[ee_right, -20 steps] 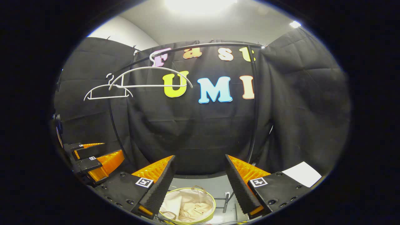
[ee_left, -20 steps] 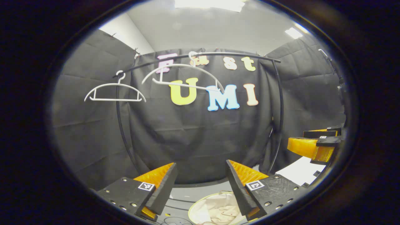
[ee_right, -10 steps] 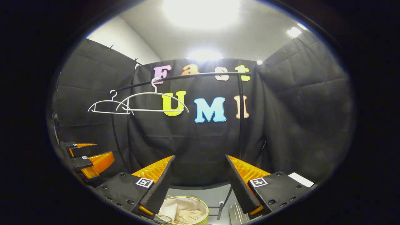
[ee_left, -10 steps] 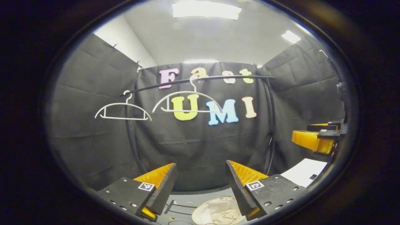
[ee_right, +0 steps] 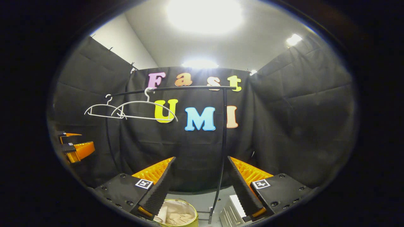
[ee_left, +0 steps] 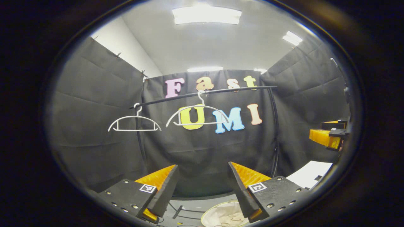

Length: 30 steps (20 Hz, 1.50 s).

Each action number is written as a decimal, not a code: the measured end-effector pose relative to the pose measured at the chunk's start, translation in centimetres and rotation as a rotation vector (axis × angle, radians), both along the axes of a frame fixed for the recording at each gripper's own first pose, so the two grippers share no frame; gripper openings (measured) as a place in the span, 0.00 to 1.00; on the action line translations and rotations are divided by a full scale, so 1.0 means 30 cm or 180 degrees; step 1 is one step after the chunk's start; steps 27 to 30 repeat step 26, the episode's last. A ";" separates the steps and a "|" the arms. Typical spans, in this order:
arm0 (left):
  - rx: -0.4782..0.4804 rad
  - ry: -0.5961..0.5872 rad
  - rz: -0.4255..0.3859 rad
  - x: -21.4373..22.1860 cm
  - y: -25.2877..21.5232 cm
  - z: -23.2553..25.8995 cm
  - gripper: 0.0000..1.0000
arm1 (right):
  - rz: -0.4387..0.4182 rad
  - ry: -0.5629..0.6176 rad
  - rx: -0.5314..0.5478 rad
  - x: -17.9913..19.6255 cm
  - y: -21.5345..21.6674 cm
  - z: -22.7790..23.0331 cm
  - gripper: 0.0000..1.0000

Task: Grasp the clothes on the hanger with both hands and then place them into the laundry hamper below.

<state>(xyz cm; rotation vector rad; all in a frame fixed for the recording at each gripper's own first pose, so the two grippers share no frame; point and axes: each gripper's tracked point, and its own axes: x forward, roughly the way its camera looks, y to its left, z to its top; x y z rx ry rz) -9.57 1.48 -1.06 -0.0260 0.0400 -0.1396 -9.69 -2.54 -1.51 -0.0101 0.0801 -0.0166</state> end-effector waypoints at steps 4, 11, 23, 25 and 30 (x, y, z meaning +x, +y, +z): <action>0.0001 -0.0034 0.0112 -0.019 0.067 0.010 0.91 | -0.0106 -0.0021 0.0012 -0.033 -0.052 0.004 0.98; 0.0068 -0.0163 0.0210 -0.024 0.111 0.056 0.91 | -0.0145 -0.0127 -0.0016 -0.038 -0.061 0.034 0.98; 0.0069 -0.0179 0.0274 -0.031 0.096 0.072 0.91 | -0.0166 -0.0117 -0.0039 -0.026 -0.094 0.016 0.97; 0.0079 -0.0174 0.0269 -0.022 0.082 0.068 0.91 | -0.0197 -0.0114 -0.0039 -0.014 -0.110 0.015 0.97; 0.0090 -0.0175 0.0271 -0.014 0.078 0.069 0.91 | -0.0207 -0.0117 -0.0028 -0.007 -0.112 0.015 0.97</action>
